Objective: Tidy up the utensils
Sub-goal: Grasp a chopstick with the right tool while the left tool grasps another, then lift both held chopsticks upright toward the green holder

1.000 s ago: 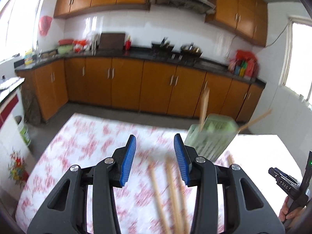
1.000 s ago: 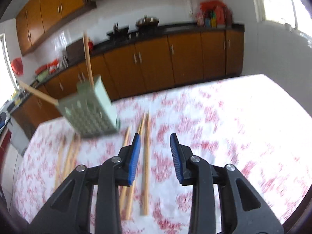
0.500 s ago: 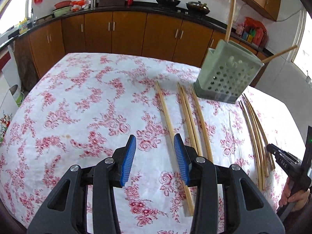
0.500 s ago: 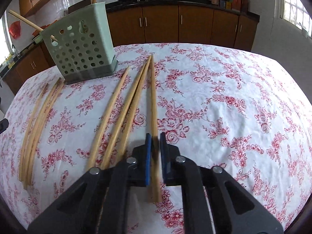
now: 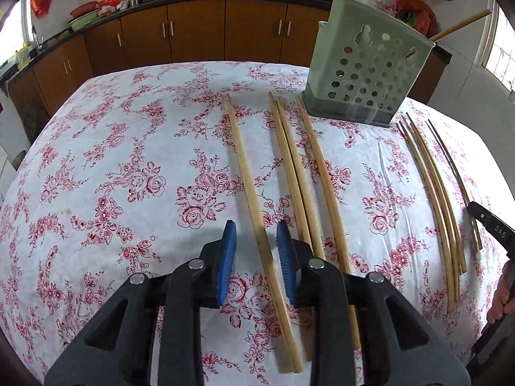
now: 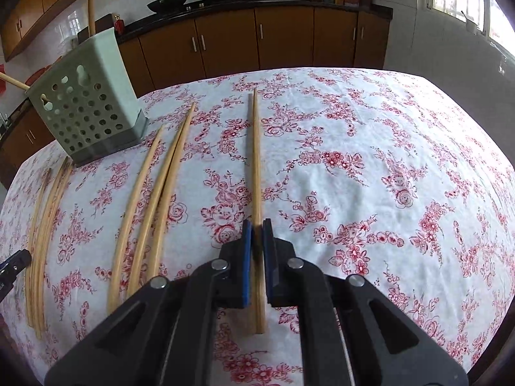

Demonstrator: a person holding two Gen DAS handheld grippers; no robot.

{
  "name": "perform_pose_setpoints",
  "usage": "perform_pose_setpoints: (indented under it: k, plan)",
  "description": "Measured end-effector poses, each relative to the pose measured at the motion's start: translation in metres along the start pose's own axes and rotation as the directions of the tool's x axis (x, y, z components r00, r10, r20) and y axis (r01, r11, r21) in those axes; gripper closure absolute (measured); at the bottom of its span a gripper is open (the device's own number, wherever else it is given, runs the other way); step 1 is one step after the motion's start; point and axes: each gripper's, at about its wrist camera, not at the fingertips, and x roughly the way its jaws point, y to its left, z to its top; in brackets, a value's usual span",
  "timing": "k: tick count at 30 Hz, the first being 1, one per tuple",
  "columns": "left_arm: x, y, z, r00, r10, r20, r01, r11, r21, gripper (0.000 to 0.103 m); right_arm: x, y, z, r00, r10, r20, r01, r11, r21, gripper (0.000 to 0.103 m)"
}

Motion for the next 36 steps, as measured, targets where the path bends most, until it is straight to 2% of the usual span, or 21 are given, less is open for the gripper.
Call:
perform_pose_setpoints:
  k: [3,12,22,36]
  plan:
    - [0.002,-0.001,0.001,0.999,0.043,0.007,-0.043,0.999,0.009,0.094,0.002,0.003,0.001,1.0,0.001,0.003,-0.001,1.0,-0.009,0.095]
    - [0.013,0.039,0.02,0.993,0.12,0.01,-0.12,0.993,-0.01,0.095,0.008,0.001,0.007,1.0,0.007,0.004,-0.007,1.0,-0.011,0.095]
    - [0.013,0.053,0.022,0.994,0.102,0.024,-0.102,0.995,-0.01,0.095,0.013,-0.002,0.012,1.0,-0.026,0.004,0.026,1.0,-0.015,0.094]
    - [0.016,0.054,0.023,0.995,0.095,0.024,-0.095,0.995,-0.017,0.094,0.013,-0.003,0.011,1.0,-0.018,0.007,0.018,1.0,-0.014,0.094]
